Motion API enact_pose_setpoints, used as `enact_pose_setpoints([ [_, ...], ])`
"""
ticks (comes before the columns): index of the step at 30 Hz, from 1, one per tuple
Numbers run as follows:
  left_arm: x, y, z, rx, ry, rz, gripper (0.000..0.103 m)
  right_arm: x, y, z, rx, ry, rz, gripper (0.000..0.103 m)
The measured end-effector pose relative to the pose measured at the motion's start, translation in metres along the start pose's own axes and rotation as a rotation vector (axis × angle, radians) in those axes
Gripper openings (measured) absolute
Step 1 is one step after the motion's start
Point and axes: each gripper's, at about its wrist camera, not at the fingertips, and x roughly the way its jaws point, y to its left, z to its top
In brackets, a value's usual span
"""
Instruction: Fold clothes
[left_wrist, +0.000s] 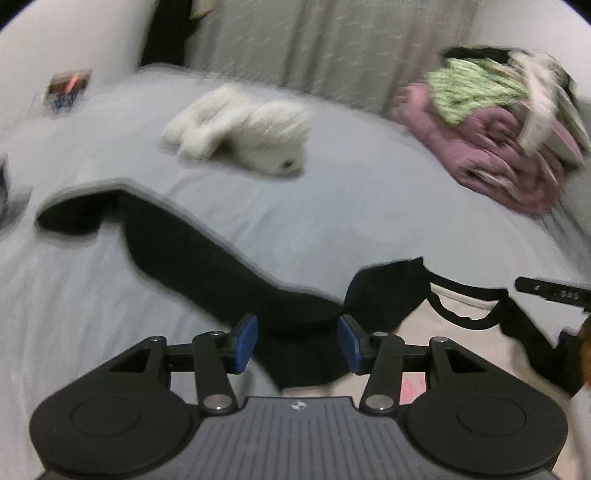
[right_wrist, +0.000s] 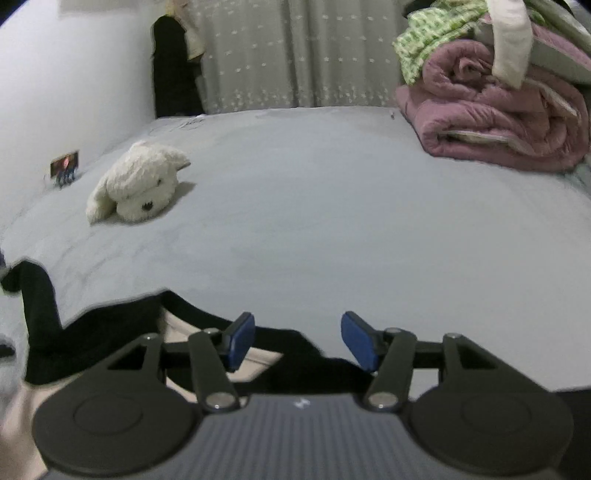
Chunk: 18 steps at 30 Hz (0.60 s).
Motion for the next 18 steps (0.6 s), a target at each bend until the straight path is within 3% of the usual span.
enact_pose_setpoints([
  [2, 0.008, -0.003, 0.011, 0.089, -0.025, -0.017, 0.056, -0.004, -0.004, -0.006, -0.086, 0.02, 0.01, 0.054],
  [5, 0.035, 0.0, 0.03, 0.032, 0.047, -0.139, 0.068, -0.002, -0.008, -0.014, -0.174, 0.062, 0.033, 0.05],
  [8, 0.063, -0.007, 0.039, 0.001, 0.094, -0.207, 0.068, 0.005, -0.008, -0.019, -0.221, 0.088, 0.049, 0.047],
  [11, 0.09, -0.027, 0.041, 0.078, 0.119, -0.212, 0.067, 0.016, -0.005, -0.021, -0.249, 0.103, 0.062, 0.04],
  [13, 0.104, -0.044, 0.036, 0.17, 0.152, -0.186, 0.047, 0.024, -0.003, -0.023, -0.268, 0.113, 0.071, 0.025],
  [14, 0.11, -0.051, 0.033, 0.221, 0.168, -0.172, 0.008, 0.028, -0.003, -0.024, -0.278, 0.118, 0.076, 0.012],
  [16, 0.116, -0.061, 0.029, 0.296, 0.178, -0.157, 0.005, 0.035, -0.001, -0.026, -0.296, 0.128, 0.085, 0.007],
  [18, 0.11, -0.061, 0.035, 0.302, 0.125, -0.161, 0.004, 0.032, -0.001, -0.024, -0.295, 0.091, 0.068, 0.006],
])
